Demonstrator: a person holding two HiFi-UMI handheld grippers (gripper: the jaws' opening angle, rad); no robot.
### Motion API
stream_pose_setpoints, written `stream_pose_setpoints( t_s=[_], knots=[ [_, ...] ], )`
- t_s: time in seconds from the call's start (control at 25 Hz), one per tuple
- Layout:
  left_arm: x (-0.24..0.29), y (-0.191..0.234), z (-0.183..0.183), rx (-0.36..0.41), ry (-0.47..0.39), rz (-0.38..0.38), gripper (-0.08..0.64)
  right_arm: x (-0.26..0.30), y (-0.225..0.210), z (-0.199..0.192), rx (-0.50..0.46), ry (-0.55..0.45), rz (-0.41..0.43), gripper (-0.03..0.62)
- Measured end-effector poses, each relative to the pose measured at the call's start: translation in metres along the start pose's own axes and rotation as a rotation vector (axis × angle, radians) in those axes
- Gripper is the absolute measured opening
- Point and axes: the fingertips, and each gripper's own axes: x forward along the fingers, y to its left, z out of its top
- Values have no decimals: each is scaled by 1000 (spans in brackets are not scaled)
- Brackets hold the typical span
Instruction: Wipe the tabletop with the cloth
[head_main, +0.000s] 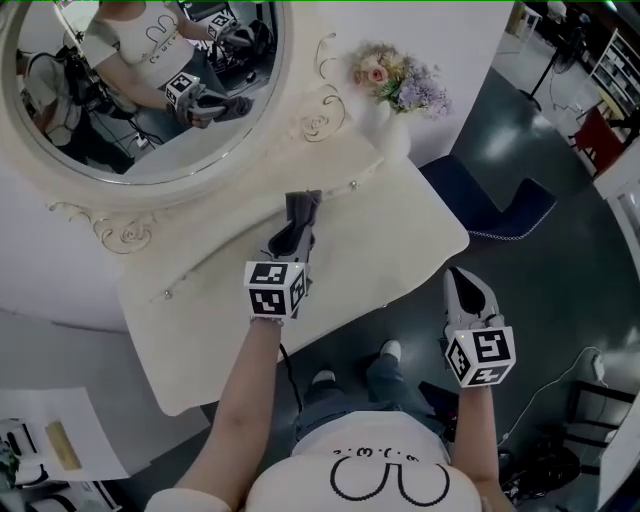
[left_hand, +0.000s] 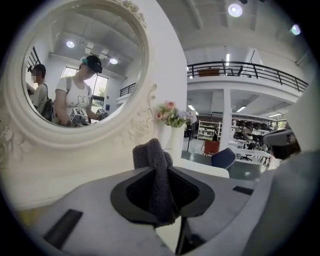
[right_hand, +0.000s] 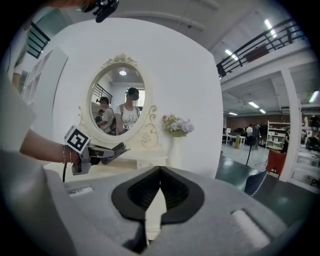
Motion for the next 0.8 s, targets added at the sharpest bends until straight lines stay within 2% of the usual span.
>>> stream_pose_setpoints(
  t_s=[0.48,0.64,0.8],
  knots=[
    [89,-10,-80,5,331,84,77,19,-70,-29,29,62,-3,-2],
    [107,-7,-93,-1,384,113,77,22,-87,-40,43,81,-5,-2],
    [121,-19,-94,10,408,103,77,21,-98,-50,68,94,-11,-2]
  ],
)
